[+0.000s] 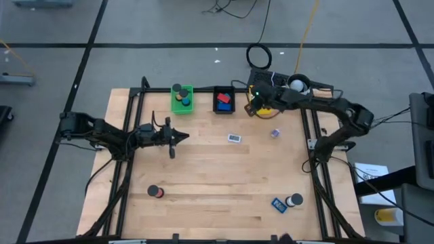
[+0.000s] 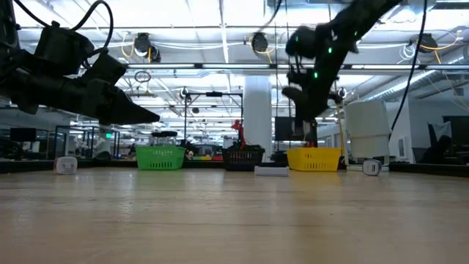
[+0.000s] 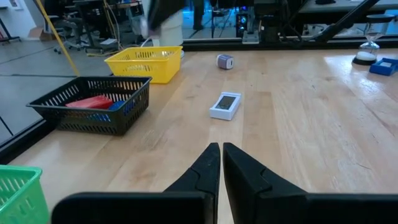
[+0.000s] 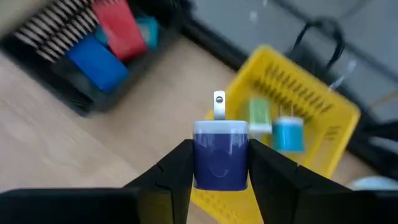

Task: Pick & Place Office items
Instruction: Put the left purple charger adapter into the yellow bin

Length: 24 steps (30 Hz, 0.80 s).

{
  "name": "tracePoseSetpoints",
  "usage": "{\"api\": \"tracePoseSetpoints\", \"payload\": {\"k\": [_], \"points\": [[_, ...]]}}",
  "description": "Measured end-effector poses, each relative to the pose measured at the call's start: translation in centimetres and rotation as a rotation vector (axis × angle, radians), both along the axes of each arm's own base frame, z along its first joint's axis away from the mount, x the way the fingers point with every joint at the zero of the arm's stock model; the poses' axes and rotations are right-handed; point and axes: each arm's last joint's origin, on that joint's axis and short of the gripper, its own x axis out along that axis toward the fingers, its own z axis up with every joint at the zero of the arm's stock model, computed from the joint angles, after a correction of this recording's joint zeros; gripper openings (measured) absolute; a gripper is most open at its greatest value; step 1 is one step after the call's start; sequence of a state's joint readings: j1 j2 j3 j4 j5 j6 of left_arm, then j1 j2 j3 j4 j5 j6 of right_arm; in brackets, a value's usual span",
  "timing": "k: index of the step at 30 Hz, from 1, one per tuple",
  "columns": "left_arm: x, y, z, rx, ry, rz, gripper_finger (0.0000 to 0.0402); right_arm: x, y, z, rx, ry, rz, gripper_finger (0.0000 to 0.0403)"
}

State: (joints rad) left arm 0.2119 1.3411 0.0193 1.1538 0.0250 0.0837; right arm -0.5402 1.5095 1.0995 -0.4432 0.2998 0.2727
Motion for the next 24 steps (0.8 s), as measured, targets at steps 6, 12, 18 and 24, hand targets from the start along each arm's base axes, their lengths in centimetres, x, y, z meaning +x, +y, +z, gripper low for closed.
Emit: {"api": "tracePoseSetpoints", "payload": {"k": [6, 12, 18, 24], "points": [[0.0, 0.0, 0.0, -0.001, 0.002, 0.000, 0.0028, 0.4, -3.4, -3.8, 0.069, 0.014, -0.048, 0.0129], [0.0, 0.0, -0.1, -0.002, 0.006, 0.000, 0.0028, 0.2, -4.9, -5.1, 0.053, 0.038, -0.106, 0.0129], [0.0, 0.0, -0.1, -0.002, 0.005, 0.000, 0.0028, -0.3, -5.8, -5.1, 0.045, 0.011, -0.169, 0.0130], [0.0, 0.0, -0.1, -0.005, 0.005, 0.000, 0.0028, -0.1, -6.1, -5.3, 0.081, -0.058, -0.192, 0.0130]]}}
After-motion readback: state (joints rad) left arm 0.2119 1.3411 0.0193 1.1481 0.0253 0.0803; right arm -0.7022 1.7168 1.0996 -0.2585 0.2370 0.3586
